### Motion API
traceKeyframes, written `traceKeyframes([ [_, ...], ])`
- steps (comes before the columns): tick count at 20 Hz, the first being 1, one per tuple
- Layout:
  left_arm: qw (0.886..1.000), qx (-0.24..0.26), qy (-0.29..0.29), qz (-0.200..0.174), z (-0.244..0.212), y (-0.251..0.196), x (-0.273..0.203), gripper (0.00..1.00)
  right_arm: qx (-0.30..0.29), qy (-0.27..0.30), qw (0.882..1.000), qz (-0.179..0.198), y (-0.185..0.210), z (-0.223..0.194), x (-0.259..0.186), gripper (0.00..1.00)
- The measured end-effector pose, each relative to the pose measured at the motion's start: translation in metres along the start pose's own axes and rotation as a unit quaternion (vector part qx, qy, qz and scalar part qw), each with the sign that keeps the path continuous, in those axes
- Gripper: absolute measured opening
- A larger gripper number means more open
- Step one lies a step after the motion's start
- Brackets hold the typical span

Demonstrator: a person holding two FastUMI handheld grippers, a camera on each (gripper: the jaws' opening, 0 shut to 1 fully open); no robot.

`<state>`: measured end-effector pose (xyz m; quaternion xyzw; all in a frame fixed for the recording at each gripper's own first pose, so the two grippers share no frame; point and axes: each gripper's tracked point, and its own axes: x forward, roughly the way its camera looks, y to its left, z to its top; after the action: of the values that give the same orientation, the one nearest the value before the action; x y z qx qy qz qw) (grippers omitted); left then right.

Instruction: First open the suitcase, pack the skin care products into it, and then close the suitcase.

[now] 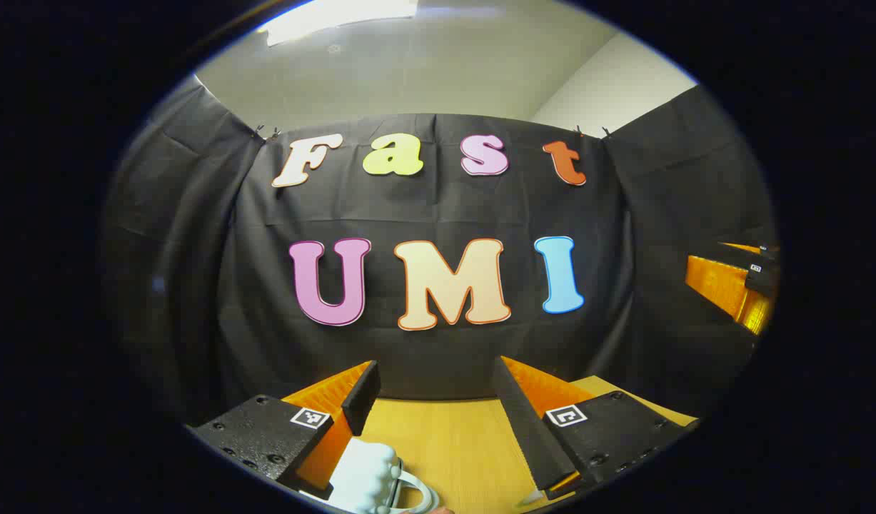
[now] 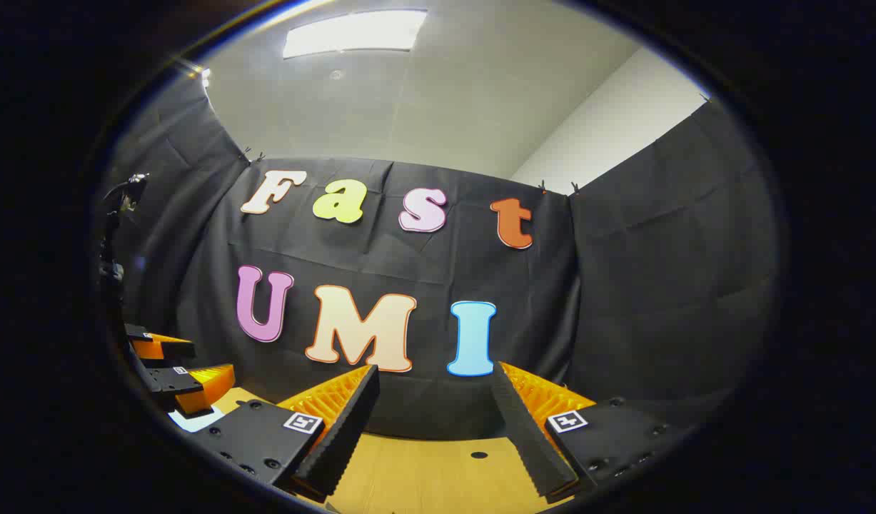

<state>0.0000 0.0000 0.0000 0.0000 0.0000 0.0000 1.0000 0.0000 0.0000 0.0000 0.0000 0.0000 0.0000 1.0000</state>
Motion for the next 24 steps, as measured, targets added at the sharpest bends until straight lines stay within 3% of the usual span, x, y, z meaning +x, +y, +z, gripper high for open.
traceKeyframes([
  [8,0.999,0.005,0.007,0.040,-0.008,0.016,-0.005,0.94,0.019,0.020,0.999,0.032,0.020,-0.017,0.007,1.00],
  [15,0.995,0.029,0.046,0.087,-0.038,0.011,-0.012,0.94,0.053,0.047,0.994,0.088,0.013,-0.048,0.014,0.98],
  [20,0.990,0.036,0.119,0.066,-0.104,0.008,-0.012,0.92,0.062,0.081,0.993,0.057,-0.010,-0.075,0.027,0.98],
  [24,0.976,0.032,0.212,0.035,-0.172,0.009,-0.010,0.93,0.066,0.103,0.992,0.018,-0.018,-0.092,0.029,0.98],
])
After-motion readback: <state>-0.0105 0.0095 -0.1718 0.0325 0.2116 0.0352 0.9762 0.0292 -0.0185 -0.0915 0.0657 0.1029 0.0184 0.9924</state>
